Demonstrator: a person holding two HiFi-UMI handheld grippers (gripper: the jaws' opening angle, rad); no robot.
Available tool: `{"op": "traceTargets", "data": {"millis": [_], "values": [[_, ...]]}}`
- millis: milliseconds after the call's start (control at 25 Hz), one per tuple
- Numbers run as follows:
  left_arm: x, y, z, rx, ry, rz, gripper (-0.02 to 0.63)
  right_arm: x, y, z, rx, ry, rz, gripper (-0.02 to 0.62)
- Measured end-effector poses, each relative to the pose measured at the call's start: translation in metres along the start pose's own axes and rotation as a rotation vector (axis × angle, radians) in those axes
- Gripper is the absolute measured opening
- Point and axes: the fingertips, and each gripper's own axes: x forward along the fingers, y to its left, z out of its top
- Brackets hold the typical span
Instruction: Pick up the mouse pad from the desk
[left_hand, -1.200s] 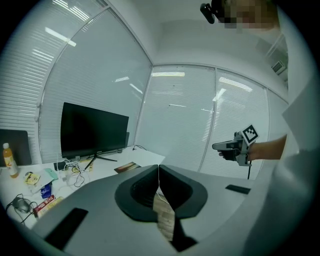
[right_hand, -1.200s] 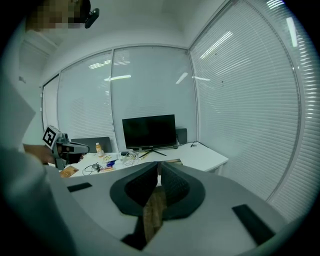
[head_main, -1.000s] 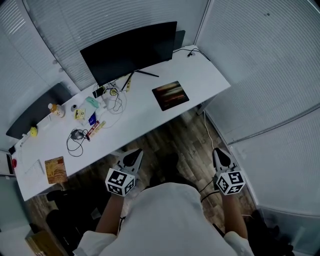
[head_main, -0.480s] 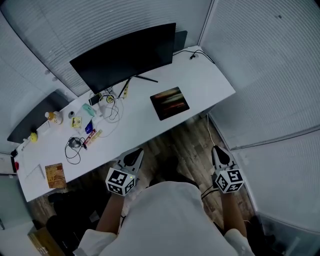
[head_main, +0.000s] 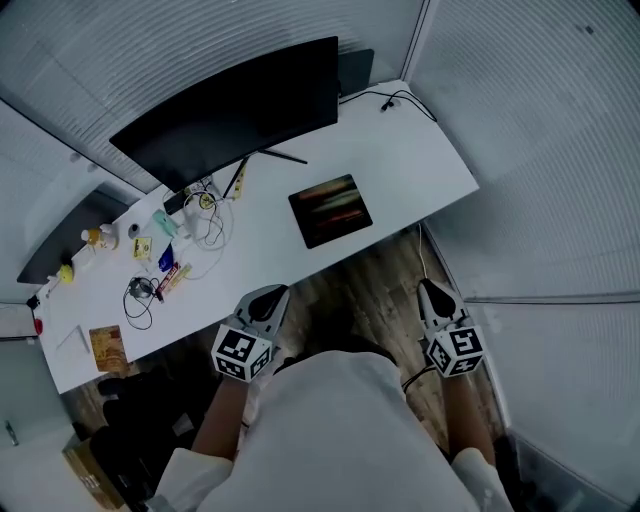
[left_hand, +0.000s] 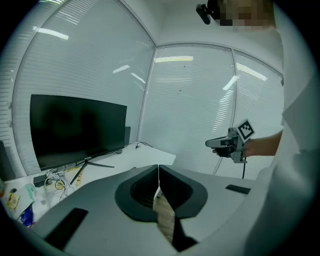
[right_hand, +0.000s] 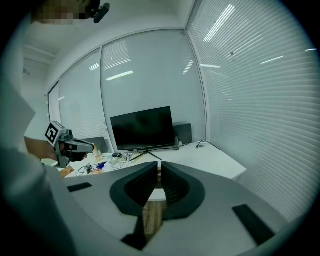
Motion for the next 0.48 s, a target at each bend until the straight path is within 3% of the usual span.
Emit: {"op": "traceTargets", "data": {"millis": [480], "values": [[0.073,-0.008,0.004,0.063,0.099,-0.029,0.020,0.042,-0.030,-0.017,-0.006,0.064,0.083,0.040]]}}
